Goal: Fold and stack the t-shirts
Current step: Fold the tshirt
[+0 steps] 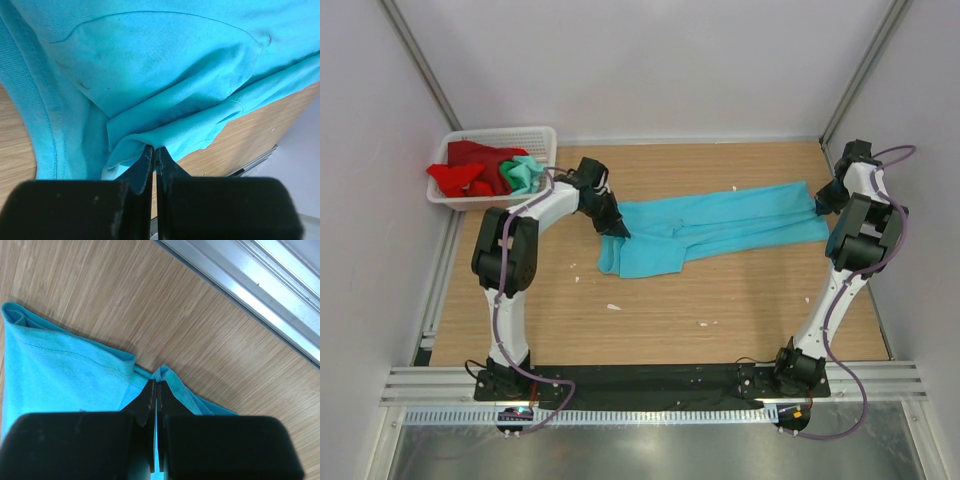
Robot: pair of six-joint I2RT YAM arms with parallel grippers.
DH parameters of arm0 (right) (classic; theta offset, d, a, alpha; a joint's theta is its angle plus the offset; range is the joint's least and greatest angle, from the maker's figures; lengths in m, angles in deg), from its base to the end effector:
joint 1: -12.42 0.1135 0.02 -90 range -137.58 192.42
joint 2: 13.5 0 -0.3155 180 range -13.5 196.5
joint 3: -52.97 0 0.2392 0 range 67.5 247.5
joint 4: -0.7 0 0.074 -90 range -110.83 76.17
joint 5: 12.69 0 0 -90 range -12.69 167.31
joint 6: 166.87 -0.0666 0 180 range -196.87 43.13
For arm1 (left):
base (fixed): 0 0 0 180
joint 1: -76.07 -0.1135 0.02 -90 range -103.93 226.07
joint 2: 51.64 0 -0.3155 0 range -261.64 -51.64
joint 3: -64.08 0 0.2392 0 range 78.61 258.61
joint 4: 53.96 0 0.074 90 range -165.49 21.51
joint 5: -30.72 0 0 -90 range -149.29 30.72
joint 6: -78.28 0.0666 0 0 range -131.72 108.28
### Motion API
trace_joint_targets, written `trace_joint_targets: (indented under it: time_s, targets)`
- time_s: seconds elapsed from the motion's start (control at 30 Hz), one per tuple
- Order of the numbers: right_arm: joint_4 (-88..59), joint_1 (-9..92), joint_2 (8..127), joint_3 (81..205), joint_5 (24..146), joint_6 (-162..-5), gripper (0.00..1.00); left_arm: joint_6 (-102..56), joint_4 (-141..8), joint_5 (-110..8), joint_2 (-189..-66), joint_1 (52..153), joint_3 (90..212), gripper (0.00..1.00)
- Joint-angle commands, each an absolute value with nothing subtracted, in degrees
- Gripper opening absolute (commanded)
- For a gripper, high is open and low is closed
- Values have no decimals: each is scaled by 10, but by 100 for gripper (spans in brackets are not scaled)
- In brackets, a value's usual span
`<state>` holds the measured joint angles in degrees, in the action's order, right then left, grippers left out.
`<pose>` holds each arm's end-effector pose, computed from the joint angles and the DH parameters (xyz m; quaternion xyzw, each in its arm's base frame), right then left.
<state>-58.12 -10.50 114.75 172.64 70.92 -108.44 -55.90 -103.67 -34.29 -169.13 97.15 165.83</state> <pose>0.4629 -0.2038 0.1962 0.4579 0.8655 -0.0397 0.1992 0.4113 -0.1887 0.2063 -0.1459 0.9439 -0.2900 0.0608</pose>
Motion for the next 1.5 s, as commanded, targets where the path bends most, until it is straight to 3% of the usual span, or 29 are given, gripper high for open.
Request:
trace_joint_targets:
  time_s: [0.0,0.4,0.5,0.6,0.7,0.73,0.93,1.23,1.47]
  targets:
    - [-575,-103,1148,1752,699,-1077,2,-545,-1047,-333,-1694,963,1680,0]
    - [-578,-103,1149,1757,700,-1082,7,-537,-1051,-339,-1699,953,1678,0]
    - [-594,-103,1145,1781,706,-1075,24,-533,-1051,-338,-1699,952,1679,0]
    - [-619,-102,1131,1818,693,-1055,36,-525,-1053,-339,-1696,952,1679,2]
    - [-658,-94,1093,1831,683,-1034,43,-514,-1058,-342,-1684,952,1676,16]
    - [-657,-89,1078,1819,682,-1030,45,-511,-1059,-344,-1680,952,1676,24]
    - [-589,-17,951,1644,750,-1047,51,-467,-1082,-362,-1608,953,1668,44]
    - [-440,192,890,1455,843,-1133,45,-419,-1096,-306,-1540,965,1621,45]
    - [-367,304,911,1391,949,-1137,51,-402,-1090,-284,-1533,987,1543,46]
